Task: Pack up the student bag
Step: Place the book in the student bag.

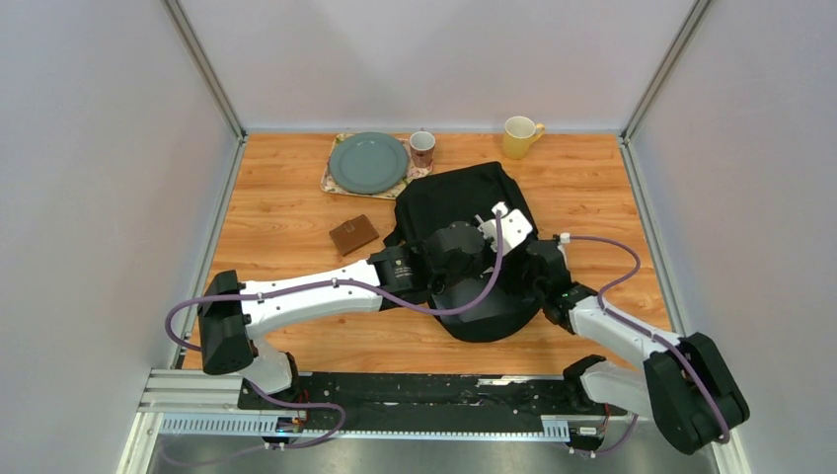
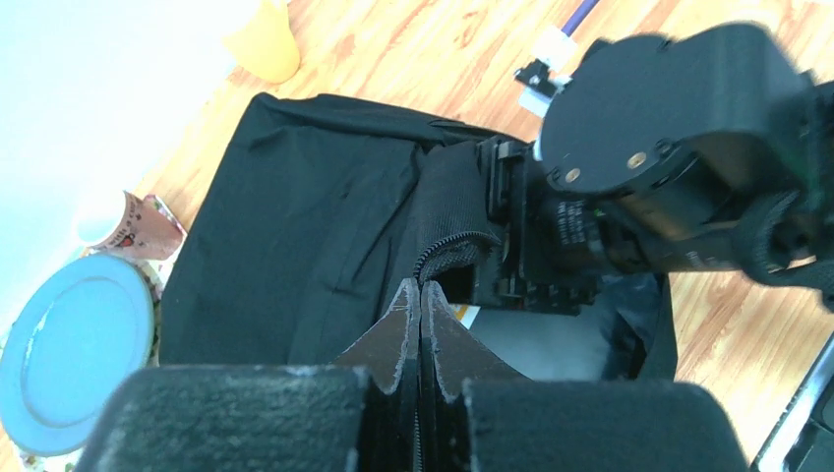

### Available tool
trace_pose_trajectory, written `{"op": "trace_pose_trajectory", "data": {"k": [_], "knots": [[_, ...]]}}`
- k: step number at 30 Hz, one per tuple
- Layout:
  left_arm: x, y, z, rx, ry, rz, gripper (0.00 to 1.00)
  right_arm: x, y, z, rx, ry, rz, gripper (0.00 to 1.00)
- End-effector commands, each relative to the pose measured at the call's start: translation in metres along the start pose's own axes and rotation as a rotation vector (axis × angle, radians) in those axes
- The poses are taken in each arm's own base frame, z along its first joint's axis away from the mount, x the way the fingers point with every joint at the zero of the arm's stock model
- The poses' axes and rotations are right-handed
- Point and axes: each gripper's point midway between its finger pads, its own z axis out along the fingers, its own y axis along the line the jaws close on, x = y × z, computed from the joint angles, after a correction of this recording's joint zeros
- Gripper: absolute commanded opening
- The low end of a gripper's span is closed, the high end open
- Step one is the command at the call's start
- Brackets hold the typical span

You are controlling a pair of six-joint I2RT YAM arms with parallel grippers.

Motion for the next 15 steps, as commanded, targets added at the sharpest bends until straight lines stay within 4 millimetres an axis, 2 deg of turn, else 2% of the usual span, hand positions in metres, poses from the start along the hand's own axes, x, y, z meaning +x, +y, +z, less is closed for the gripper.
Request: {"op": "trace_pose_trajectory", "data": {"k": [1, 6, 10, 11, 12, 14, 15], "knots": [[-0.034, 0.009, -0.019, -0.014, -0.119, -0.074, 0.00, -0.005, -0.001, -0.024, -0.030, -0.003, -0.126, 0.51], [-0.033, 0.008, -0.016, -0.012, -0.113, -0.064, 0.00, -0.004, -0.012, -0.044, -0.011, 0.000, -0.174, 0.66], [-0.035, 0.007, -0.016, -0.007, -0.120, -0.067, 0.00, -0.004, -0.015, -0.044, -0.021, -0.004, -0.152, 0.64], [-0.033, 0.006, -0.015, -0.005, -0.115, -0.066, 0.00, -0.004, -0.017, -0.042, -0.007, -0.001, -0.152, 0.61], [-0.034, 0.007, -0.016, -0.008, -0.115, -0.067, 0.00, -0.003, -0.020, -0.040, 0.004, 0.006, -0.152, 0.52], [-0.031, 0.008, -0.016, -0.012, -0.108, -0.063, 0.00, -0.002, -0.019, -0.037, 0.008, 0.011, -0.148, 0.41], [-0.031, 0.008, -0.017, -0.012, -0.108, -0.063, 0.00, -0.001, -0.022, -0.035, 0.019, 0.017, -0.148, 0.29]]}}
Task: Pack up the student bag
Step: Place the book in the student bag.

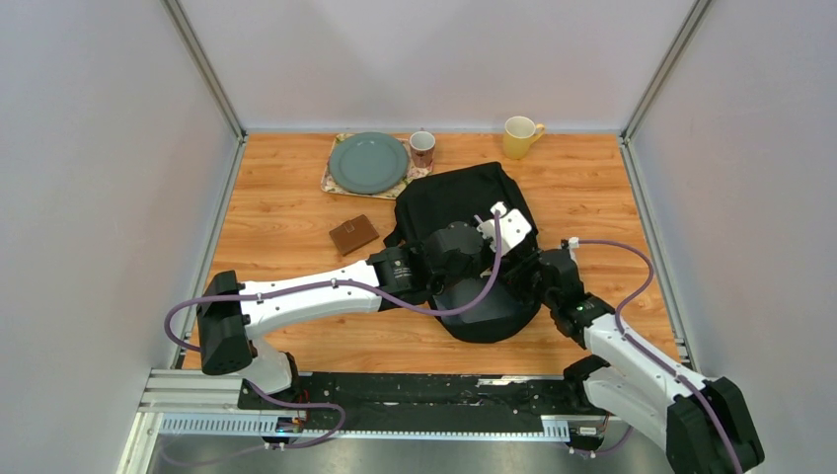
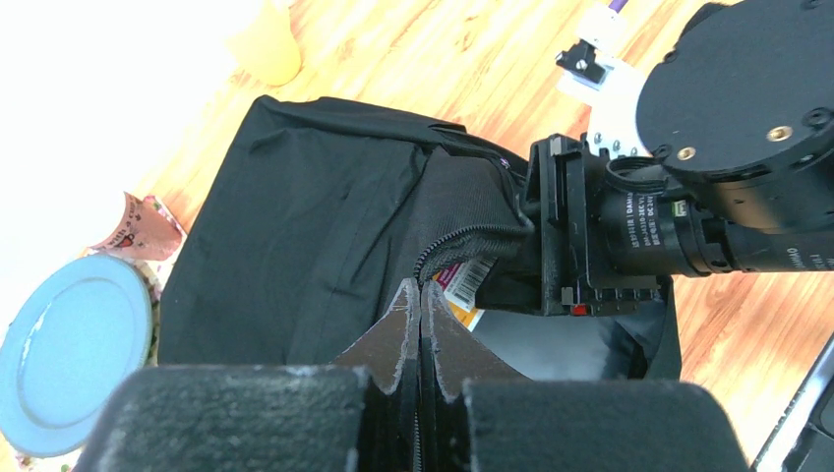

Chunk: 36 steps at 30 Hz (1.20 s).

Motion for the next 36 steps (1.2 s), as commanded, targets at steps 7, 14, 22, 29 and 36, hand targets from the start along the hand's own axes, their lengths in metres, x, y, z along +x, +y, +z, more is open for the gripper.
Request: {"op": "trace_pose_trajectory", "data": {"k": [7, 14, 22, 29, 36], "knots": [[-0.030, 0.004, -0.013, 0.003, -0.086, -0.065, 0.00, -0.016, 0.010, 0.026, -0.001, -0.053, -0.039, 0.04], [-0.016, 0.002, -0.011, -0.007, -0.049, -0.073, 0.00, -0.017, 0.039, 0.055, -0.073, 0.009, -0.086, 0.06], [0.020, 0.005, -0.010, -0.032, 0.014, -0.084, 0.00, -0.005, 0.010, 0.007, -0.008, 0.055, -0.199, 0.37], [0.043, -0.015, 0.004, 0.034, 0.051, -0.149, 0.00, -0.004, -0.061, -0.059, 0.166, -0.019, -0.182, 0.49], [0.064, -0.047, 0.026, 0.145, 0.100, -0.178, 0.00, -0.038, -0.040, -0.116, 0.034, -0.252, -0.124, 0.52]]}}
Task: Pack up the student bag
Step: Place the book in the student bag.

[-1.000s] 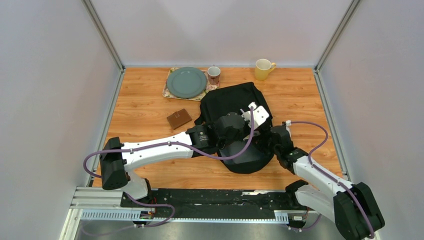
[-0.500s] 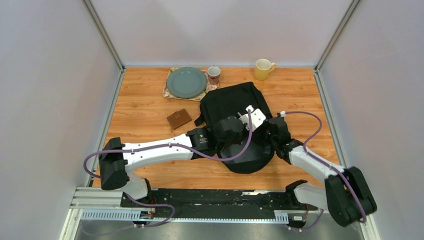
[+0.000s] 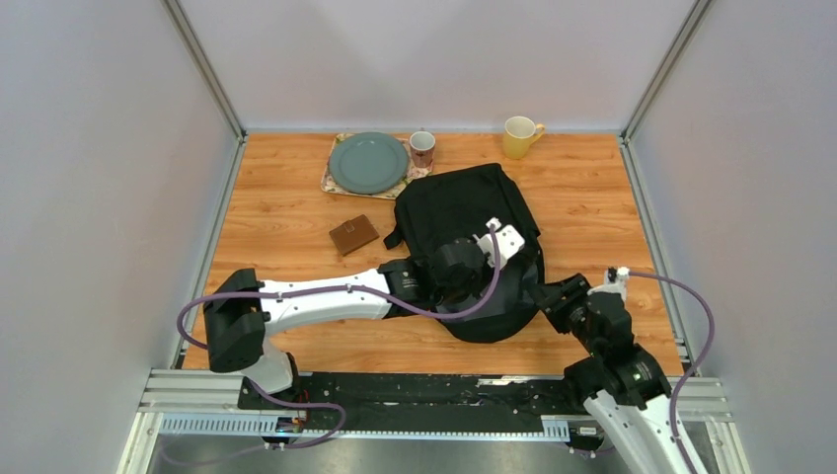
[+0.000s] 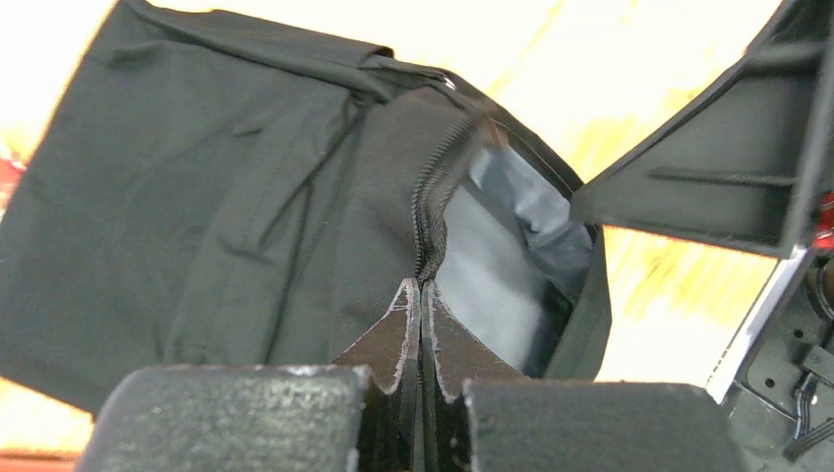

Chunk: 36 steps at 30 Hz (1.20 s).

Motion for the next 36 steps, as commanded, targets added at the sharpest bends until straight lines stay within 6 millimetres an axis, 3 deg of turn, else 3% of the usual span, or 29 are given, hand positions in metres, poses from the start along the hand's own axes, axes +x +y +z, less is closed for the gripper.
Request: {"op": "trace_pose_trajectory", "data": {"k": [1, 4, 5, 11, 15, 18, 21, 25, 27, 30, 31, 33, 36], "knots": [[0.015, -0.026, 0.020, 0.100, 0.033, -0.062, 0.00, -0.026, -0.016, -0.028, 0.092, -0.138, 0.015, 0.53], [0.042, -0.040, 0.032, 0.143, 0.100, -0.087, 0.00, -0.037, -0.004, -0.038, 0.103, -0.151, -0.006, 0.54], [0.060, -0.043, 0.037, 0.149, 0.135, -0.092, 0.00, -0.037, -0.005, -0.035, 0.134, -0.137, -0.030, 0.54], [0.124, -0.047, 0.046, 0.128, 0.258, -0.124, 0.00, -0.039, 0.009, -0.029, 0.156, -0.093, -0.106, 0.54], [0.149, -0.053, 0.044, 0.149, 0.326, -0.136, 0.00, -0.046, 0.011, -0.028, 0.164, -0.117, -0.126, 0.54], [0.144, -0.065, 0.035, 0.227, 0.307, -0.169, 0.08, -0.049, 0.010, -0.025, 0.184, -0.129, -0.137, 0.55], [0.125, -0.071, 0.025, 0.270, 0.248, -0.213, 0.04, -0.050, 0.005, -0.018, 0.216, -0.127, -0.149, 0.55], [0.090, -0.087, 0.016, 0.385, 0.203, -0.226, 0.06, -0.054, 0.005, -0.009, 0.232, -0.135, -0.158, 0.55], [0.086, -0.100, 0.008, 0.466, 0.221, -0.224, 0.07, -0.058, 0.004, -0.006, 0.248, -0.143, -0.157, 0.56], [0.085, -0.108, -0.006, 0.532, 0.236, -0.248, 0.30, -0.069, 0.008, -0.003, 0.256, -0.168, -0.170, 0.58], [0.082, -0.105, -0.014, 0.527, 0.221, -0.250, 0.43, -0.073, 0.010, -0.002, 0.259, -0.179, -0.177, 0.59], [0.080, -0.093, -0.019, 0.474, 0.198, -0.243, 0.50, -0.081, 0.009, 0.001, 0.279, -0.193, -0.195, 0.66], [0.070, -0.068, -0.034, 0.371, 0.142, -0.222, 0.66, -0.088, 0.013, 0.014, 0.273, -0.154, -0.197, 0.69]]}}
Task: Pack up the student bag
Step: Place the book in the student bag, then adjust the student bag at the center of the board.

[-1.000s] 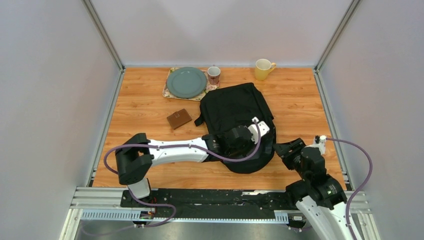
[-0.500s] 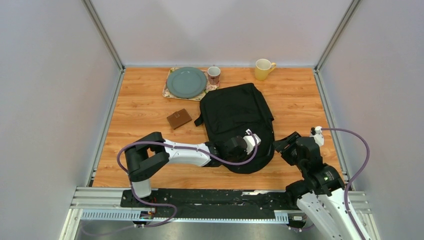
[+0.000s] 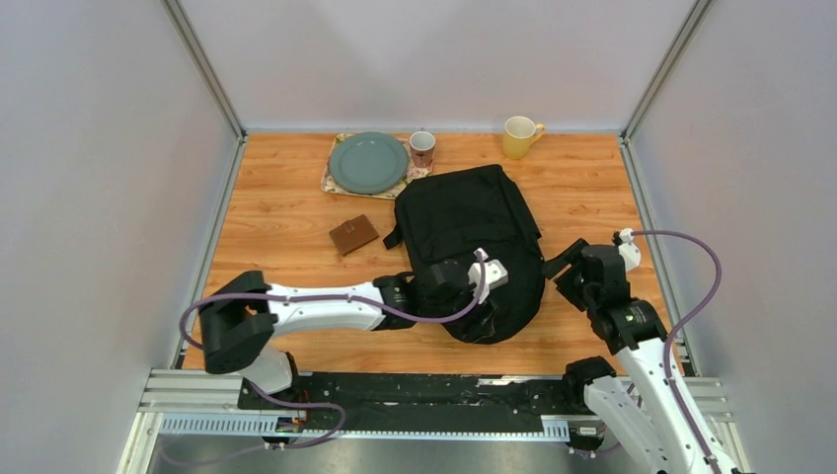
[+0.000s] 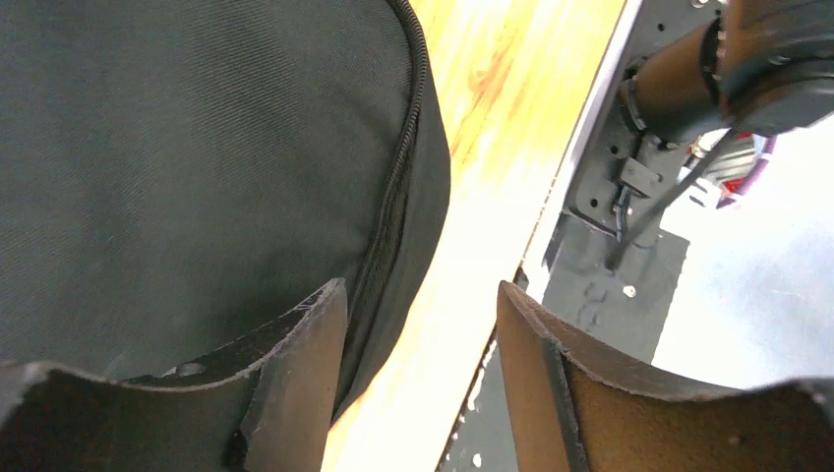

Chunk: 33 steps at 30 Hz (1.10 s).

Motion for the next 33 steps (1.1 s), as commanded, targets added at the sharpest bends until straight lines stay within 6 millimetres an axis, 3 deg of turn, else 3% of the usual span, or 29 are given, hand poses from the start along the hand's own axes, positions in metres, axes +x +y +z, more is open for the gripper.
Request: {"op": "trace_pose_trajectory", "data": {"k": [1, 3, 5, 6, 8, 9, 11, 12, 13, 21, 32, 33], "knots": [[-0.032, 0.001, -0.049, -0.059, -0.138, 0.025, 0.68, -0.033, 0.028, 0.013, -0.067, -0.036, -0.018, 0.69], [-0.022, 0.011, -0.060, -0.110, -0.131, 0.029, 0.71, -0.040, 0.033, 0.018, -0.093, -0.009, -0.022, 0.69], [-0.026, 0.023, -0.075, -0.190, -0.172, 0.022, 0.72, -0.048, 0.042, 0.026, -0.124, 0.011, -0.030, 0.70], [-0.015, 0.031, -0.079, -0.227, -0.156, 0.001, 0.72, -0.052, 0.044, 0.028, -0.141, 0.015, -0.040, 0.70], [-0.010, 0.049, -0.091, -0.323, -0.171, -0.027, 0.73, -0.051, 0.044, 0.036, -0.140, 0.052, -0.062, 0.70], [0.003, 0.058, -0.094, -0.359, -0.148, -0.062, 0.73, -0.061, 0.042, 0.038, -0.137, 0.038, -0.056, 0.70], [0.007, 0.069, -0.106, -0.412, -0.174, -0.113, 0.74, -0.061, 0.039, 0.046, -0.127, 0.065, -0.057, 0.71], [0.020, 0.076, -0.109, -0.436, -0.168, -0.171, 0.74, -0.063, 0.039, 0.049, -0.135, 0.072, -0.057, 0.72], [0.019, 0.082, -0.118, -0.455, -0.199, -0.218, 0.74, -0.062, 0.037, 0.053, -0.130, 0.085, -0.055, 0.72], [0.044, 0.091, -0.140, -0.434, -0.327, -0.460, 0.75, -0.065, 0.044, 0.068, -0.144, 0.142, -0.089, 0.72], [0.030, 0.089, -0.128, -0.264, -0.406, -0.683, 0.77, -0.053, 0.050, 0.083, -0.155, 0.279, -0.129, 0.71], [0.037, 0.090, -0.123, -0.256, -0.396, -0.705, 0.77, -0.052, 0.049, 0.084, -0.155, 0.282, -0.133, 0.71]]}}
